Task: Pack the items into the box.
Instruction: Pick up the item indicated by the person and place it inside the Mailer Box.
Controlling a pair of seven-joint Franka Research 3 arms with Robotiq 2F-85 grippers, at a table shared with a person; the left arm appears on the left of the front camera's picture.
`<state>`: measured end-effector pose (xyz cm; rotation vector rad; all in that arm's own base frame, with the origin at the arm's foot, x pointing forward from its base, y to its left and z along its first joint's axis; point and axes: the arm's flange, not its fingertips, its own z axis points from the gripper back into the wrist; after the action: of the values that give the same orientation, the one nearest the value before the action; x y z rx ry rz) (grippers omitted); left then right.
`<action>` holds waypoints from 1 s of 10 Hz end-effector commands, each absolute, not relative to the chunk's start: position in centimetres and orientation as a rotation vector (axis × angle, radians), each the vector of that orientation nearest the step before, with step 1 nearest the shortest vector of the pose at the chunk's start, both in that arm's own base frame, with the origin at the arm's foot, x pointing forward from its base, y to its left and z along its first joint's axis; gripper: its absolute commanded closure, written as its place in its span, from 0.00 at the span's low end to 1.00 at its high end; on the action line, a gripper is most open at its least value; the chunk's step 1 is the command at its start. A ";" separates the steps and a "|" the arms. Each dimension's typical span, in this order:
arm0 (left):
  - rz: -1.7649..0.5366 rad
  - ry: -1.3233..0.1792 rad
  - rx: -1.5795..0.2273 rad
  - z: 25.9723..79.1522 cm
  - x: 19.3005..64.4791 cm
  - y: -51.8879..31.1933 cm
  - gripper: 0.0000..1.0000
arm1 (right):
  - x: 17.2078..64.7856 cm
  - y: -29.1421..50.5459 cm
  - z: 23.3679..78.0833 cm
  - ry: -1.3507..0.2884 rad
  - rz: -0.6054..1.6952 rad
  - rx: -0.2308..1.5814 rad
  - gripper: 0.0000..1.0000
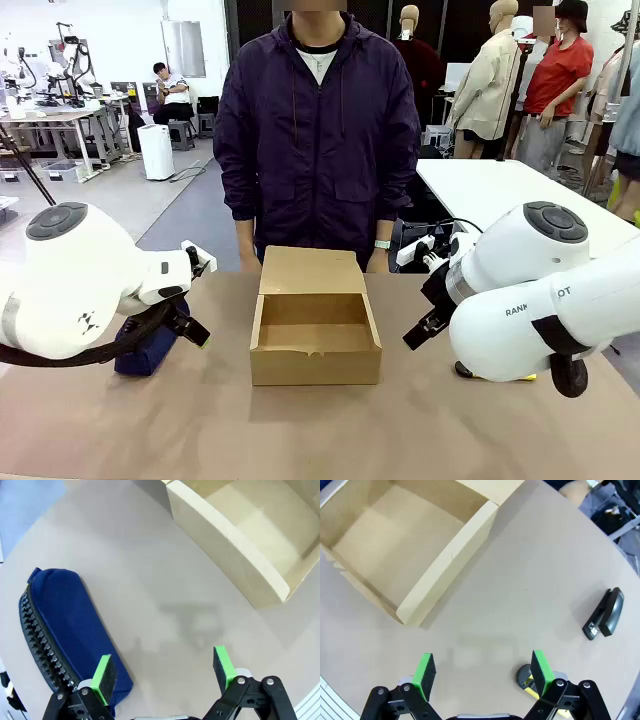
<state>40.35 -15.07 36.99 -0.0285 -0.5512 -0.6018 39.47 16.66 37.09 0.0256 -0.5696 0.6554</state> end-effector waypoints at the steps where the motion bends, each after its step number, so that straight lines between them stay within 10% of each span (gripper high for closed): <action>1: -0.602 -0.552 -0.029 37.0 40.3 -15.1 0.00 | 39.5 16.7 37.1 -0.570 0.655 0.026 0.00; 10: -0.602 -0.552 -0.029 37.0 40.3 -15.1 0.00 | 39.5 16.7 37.1 -0.570 0.655 0.026 0.00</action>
<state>40.35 -15.07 36.99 -0.0285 -0.5512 -0.6018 39.47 16.67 37.09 0.0253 -0.5696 0.6558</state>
